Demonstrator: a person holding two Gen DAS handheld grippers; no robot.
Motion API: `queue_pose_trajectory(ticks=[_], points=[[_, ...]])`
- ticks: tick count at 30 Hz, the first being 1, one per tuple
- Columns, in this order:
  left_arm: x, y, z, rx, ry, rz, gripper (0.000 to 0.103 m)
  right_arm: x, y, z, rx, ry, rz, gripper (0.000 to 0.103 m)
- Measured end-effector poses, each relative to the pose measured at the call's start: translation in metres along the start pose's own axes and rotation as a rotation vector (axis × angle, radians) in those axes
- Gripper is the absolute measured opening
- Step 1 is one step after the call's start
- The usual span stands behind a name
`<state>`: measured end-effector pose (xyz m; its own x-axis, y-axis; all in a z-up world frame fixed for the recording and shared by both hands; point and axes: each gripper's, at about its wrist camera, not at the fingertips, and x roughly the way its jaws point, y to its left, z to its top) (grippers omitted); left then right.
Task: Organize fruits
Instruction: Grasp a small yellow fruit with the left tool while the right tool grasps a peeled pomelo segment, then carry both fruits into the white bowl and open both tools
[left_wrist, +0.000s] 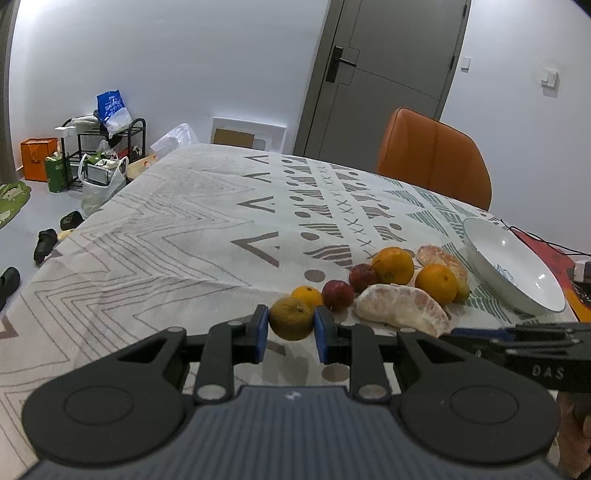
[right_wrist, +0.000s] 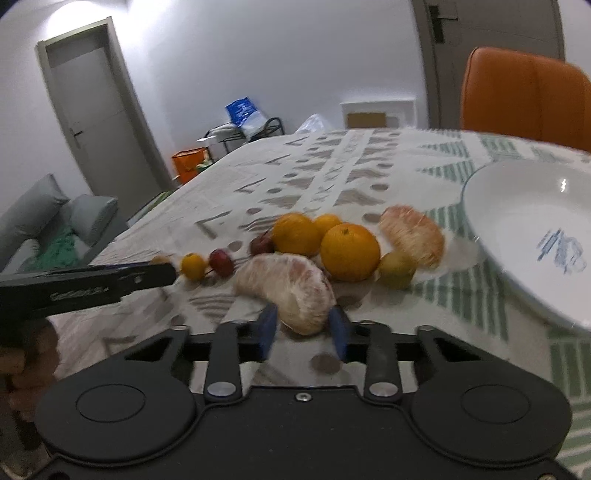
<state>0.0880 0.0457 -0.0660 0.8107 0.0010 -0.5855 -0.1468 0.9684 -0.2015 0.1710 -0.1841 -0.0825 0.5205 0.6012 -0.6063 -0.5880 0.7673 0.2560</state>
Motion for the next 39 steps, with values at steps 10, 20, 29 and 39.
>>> queue_pose_trajectory(ticks=[10,20,29,39], points=[[-0.006,0.004,-0.001,0.004,-0.006,-0.004,0.025,-0.002,0.015,-0.002,-0.04,0.014,0.0,0.04],[-0.003,0.009,-0.001,-0.005,0.004,-0.001,0.025,0.017,0.016,0.01,-0.114,0.002,-0.036,0.055],[-0.004,0.012,0.001,-0.012,-0.007,0.003,0.025,0.03,0.027,0.011,-0.179,-0.009,-0.035,0.055],[-0.013,-0.003,0.004,0.01,-0.027,-0.017,0.025,0.011,0.022,0.005,-0.177,-0.018,-0.019,0.038]])
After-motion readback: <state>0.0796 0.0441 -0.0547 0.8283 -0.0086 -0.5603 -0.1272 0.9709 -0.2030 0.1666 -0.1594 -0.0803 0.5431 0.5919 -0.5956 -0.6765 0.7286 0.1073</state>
